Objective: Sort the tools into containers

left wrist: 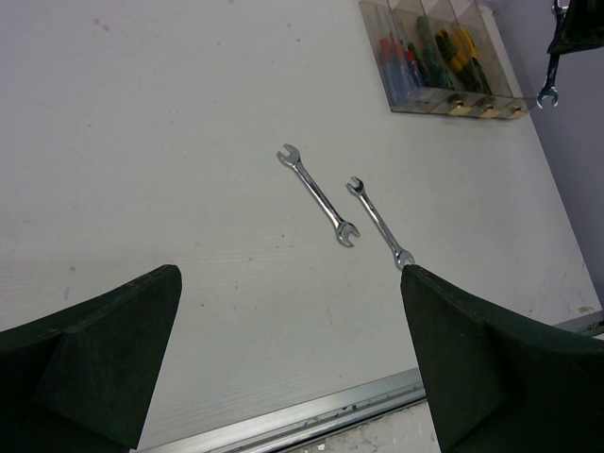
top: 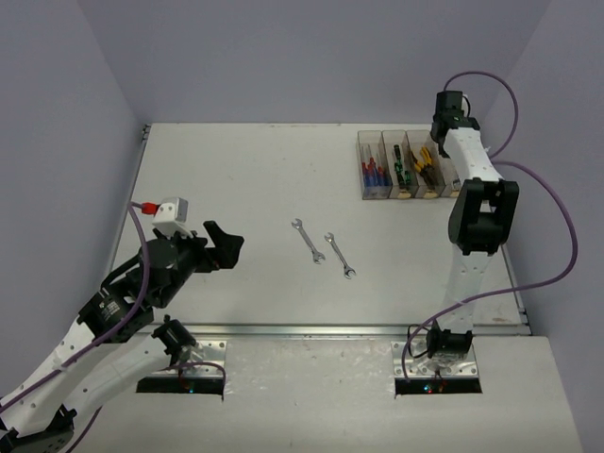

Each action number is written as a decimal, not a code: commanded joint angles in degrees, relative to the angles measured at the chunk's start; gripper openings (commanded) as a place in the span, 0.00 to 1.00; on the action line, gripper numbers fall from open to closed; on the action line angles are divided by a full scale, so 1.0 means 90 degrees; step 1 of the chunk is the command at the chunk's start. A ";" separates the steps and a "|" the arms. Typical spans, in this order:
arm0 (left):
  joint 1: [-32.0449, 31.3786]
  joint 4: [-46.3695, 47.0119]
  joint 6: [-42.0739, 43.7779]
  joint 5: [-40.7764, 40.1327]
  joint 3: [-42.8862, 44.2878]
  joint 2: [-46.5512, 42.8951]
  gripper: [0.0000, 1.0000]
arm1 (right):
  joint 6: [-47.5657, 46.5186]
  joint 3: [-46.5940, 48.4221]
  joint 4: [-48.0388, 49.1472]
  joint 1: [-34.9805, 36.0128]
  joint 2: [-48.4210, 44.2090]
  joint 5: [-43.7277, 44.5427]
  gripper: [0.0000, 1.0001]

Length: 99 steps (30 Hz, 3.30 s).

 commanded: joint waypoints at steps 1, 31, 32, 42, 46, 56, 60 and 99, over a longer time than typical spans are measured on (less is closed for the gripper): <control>-0.0025 0.0304 0.0109 0.0093 -0.0028 -0.0112 1.00 | -0.0639 -0.0064 0.1528 0.0053 0.0230 0.0567 0.00; -0.0016 0.0189 -0.0032 -0.0266 0.0000 0.0221 1.00 | 0.1656 -0.1621 -0.0434 0.2376 -0.1822 -0.1133 0.87; -0.0016 0.0174 -0.0054 -0.0303 0.0003 0.0236 1.00 | 0.1778 -0.1977 -0.0586 0.2588 -0.2011 -0.1468 0.86; -0.0025 0.0124 -0.0077 -0.0346 0.0033 0.0451 1.00 | 0.2944 -0.5003 -0.0054 0.4614 -0.2662 -0.3396 0.65; -0.0025 0.0151 -0.0059 -0.0263 0.0028 0.0437 1.00 | 0.2941 -0.4907 -0.0120 0.4770 -0.2357 -0.3254 0.60; -0.0021 0.0187 -0.0009 -0.0177 0.0014 0.0400 1.00 | 0.2434 -0.4080 -0.0463 0.4728 -0.1379 -0.2993 0.52; -0.0025 0.0214 0.0012 -0.0120 0.0004 0.0362 1.00 | 0.2393 -0.3926 -0.0503 0.4578 -0.1100 -0.2938 0.46; -0.0025 0.0280 0.0053 -0.0043 -0.0035 0.0100 1.00 | 0.1715 -0.3955 -0.1163 0.3472 -0.2472 -0.2484 0.00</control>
